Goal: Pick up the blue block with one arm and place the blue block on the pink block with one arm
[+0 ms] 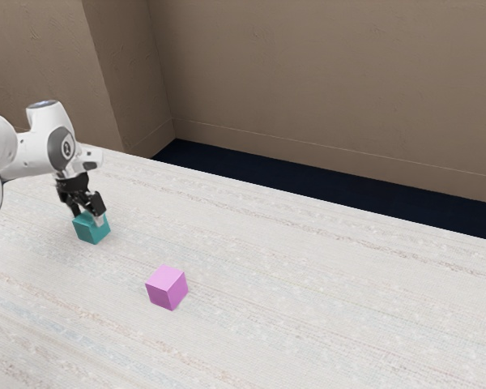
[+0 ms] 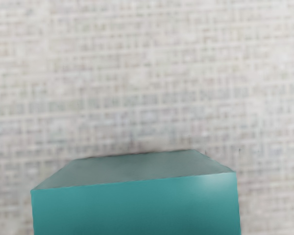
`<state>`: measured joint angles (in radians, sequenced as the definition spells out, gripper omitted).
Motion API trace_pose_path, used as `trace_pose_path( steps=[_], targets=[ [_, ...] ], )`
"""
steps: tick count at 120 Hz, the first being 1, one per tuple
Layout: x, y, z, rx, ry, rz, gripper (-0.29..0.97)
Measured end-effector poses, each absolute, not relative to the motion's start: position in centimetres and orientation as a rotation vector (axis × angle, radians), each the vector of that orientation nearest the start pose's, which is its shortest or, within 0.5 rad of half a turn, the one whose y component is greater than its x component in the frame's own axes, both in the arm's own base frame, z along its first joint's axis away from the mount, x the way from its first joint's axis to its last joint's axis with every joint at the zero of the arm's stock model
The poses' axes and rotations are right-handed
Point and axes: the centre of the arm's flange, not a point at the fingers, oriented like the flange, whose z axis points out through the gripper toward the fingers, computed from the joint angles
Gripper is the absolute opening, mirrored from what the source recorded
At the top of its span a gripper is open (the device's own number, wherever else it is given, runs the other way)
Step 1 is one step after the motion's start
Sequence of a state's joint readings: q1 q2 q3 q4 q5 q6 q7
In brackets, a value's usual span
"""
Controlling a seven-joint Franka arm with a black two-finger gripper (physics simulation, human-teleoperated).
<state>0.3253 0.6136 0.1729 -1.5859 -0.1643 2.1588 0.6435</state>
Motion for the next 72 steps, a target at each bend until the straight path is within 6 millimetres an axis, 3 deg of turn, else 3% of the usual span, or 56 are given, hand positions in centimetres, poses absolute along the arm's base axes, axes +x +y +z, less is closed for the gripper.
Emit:
trace_pose_path(
  steps=[72],
  targets=[
    [62.1,30.9,25.8,-3.193,0.022,0.037,0.64]
  ],
)
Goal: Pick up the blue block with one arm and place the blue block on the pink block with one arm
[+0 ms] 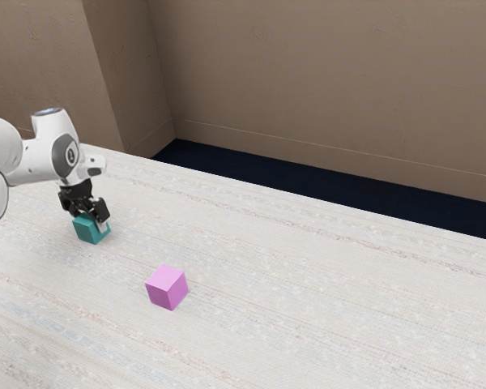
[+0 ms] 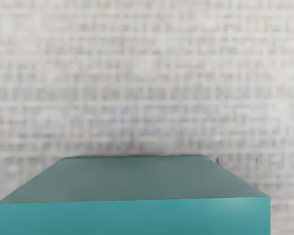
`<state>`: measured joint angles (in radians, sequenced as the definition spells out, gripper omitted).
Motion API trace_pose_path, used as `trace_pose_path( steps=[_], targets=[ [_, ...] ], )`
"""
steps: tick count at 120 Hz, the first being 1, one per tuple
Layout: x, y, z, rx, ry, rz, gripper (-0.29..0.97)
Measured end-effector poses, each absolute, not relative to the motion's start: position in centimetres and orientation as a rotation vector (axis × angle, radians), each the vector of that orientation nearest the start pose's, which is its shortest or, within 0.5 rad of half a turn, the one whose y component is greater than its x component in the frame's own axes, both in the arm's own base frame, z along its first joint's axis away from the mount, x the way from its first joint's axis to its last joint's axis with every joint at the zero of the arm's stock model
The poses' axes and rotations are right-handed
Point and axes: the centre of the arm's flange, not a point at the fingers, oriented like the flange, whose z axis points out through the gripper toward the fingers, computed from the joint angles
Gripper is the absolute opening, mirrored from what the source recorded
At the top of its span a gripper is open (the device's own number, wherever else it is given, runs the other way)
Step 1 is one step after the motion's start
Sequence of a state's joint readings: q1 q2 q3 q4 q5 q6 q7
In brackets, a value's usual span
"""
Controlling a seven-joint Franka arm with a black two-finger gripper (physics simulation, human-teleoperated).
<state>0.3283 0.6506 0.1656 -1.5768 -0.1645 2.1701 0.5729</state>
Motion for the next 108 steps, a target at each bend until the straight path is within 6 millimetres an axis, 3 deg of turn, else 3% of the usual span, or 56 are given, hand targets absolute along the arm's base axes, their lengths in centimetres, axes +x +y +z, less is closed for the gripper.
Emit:
trace_pose_path(
  steps=[79,92,100,108],
  targets=[
    [62.2,31.2,26.2,-3.169,-0.032,0.039,0.34],
    [62.3,31.3,27.6,-3.153,-0.030,0.020,0.31],
    [62.3,30.8,30.2,-3.144,-0.021,-0.019,0.31],
    [61.7,29.0,32.4,-3.154,0.005,-0.041,0.31]
  ],
)
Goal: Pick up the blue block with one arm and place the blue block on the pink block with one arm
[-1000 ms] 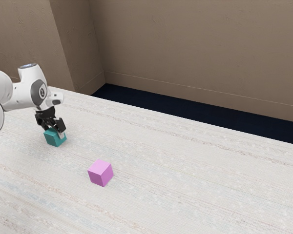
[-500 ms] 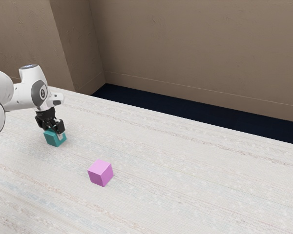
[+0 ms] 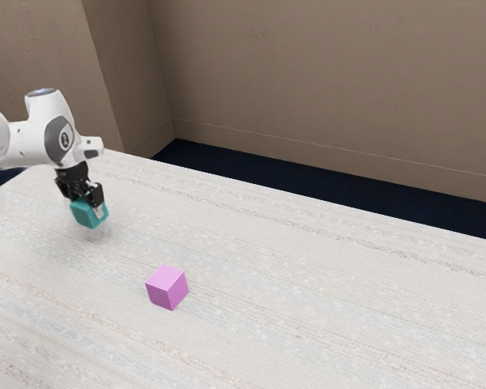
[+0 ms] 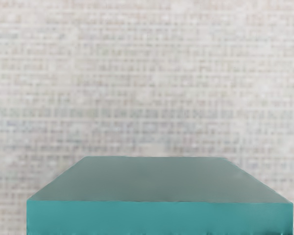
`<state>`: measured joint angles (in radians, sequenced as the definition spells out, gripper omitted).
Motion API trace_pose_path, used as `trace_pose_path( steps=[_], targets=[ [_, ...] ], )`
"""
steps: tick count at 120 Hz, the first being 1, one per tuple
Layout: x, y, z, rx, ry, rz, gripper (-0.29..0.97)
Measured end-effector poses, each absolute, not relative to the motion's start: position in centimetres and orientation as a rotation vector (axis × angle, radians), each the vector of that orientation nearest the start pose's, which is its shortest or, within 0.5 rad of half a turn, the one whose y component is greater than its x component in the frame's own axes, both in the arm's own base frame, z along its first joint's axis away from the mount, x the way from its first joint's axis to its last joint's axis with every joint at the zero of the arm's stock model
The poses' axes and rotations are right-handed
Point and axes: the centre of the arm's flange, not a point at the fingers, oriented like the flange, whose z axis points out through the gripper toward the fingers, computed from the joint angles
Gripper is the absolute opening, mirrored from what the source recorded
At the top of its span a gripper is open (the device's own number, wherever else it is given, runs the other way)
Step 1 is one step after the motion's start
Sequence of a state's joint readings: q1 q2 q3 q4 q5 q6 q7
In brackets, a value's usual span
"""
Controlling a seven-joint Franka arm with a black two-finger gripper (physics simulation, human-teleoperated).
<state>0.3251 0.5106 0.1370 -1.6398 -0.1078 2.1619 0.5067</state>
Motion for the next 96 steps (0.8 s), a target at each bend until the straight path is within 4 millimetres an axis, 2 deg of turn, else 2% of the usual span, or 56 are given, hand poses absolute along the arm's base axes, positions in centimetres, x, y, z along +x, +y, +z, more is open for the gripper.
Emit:
trace_pose_path(
  steps=[8,17,26,35,45,52,61,80,96],
  targets=[
    [60.6,26.5,34.4,-3.170,0.042,-0.052,0.31],
    [58.3,22.9,36.3,-3.193,0.091,-0.049,0.31],
    [56.7,18.2,37.0,-3.213,0.173,-0.034,0.31],
    [56.1,12.6,38.2,-3.207,0.291,-0.038,0.31],
    [55.4,6.6,38.1,-3.189,0.412,-0.009,0.31],
    [55.1,3.7,37.7,-3.176,0.446,0.015,0.30],
    [54.9,2.4,37.3,-3.165,0.412,0.036,0.30],
    [54.7,3.6,36.4,-3.165,0.208,0.068,0.30],
    [54.8,0.8,36.3,-3.161,0.145,0.075,0.30]
  ],
)
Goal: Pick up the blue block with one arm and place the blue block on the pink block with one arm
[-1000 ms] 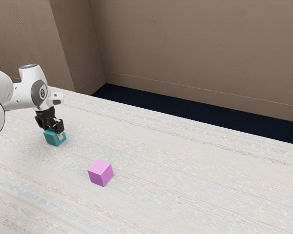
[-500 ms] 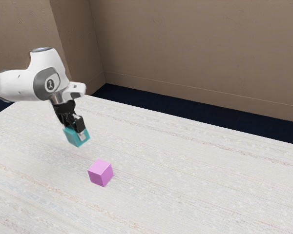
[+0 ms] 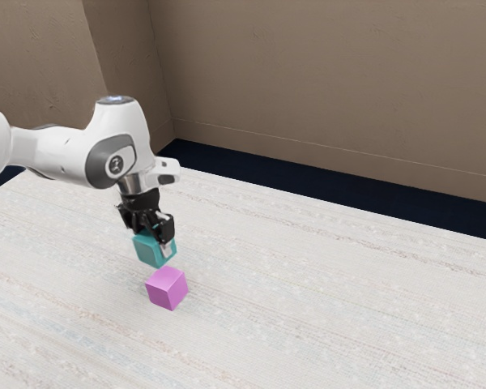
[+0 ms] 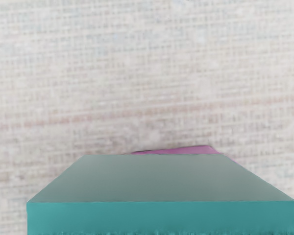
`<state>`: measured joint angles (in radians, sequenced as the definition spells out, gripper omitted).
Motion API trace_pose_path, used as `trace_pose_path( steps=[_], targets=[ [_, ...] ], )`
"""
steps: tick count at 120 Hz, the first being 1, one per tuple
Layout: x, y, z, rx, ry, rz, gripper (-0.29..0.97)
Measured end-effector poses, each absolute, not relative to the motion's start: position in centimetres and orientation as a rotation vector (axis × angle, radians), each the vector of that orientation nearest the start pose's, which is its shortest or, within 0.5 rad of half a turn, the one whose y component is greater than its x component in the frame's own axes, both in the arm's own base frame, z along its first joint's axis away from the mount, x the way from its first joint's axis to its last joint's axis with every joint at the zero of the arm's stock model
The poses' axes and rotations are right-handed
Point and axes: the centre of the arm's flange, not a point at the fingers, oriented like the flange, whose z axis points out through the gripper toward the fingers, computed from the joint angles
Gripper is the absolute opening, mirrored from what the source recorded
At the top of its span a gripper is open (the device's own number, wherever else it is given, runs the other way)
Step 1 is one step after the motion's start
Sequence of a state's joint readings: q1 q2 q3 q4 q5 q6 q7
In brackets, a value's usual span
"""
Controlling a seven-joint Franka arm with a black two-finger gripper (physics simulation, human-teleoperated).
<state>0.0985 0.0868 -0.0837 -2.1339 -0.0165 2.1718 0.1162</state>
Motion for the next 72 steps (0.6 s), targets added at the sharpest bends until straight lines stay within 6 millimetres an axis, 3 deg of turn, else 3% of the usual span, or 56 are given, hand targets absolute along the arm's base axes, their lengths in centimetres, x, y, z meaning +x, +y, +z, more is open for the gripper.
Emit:
trace_pose_path(
  steps=[11,37,56,72],
  targets=[
    [54.5,-0.3,35.7,-3.162,0.077,0.096,0.30],
    [53.6,-0.3,34.6,-3.150,-0.124,0.143,0.31],
    [52.9,-1.7,34.0,-3.113,-0.144,0.147,0.30],
    [53.0,-1.6,34.0,-3.082,-0.136,0.105,0.30]
  ],
)
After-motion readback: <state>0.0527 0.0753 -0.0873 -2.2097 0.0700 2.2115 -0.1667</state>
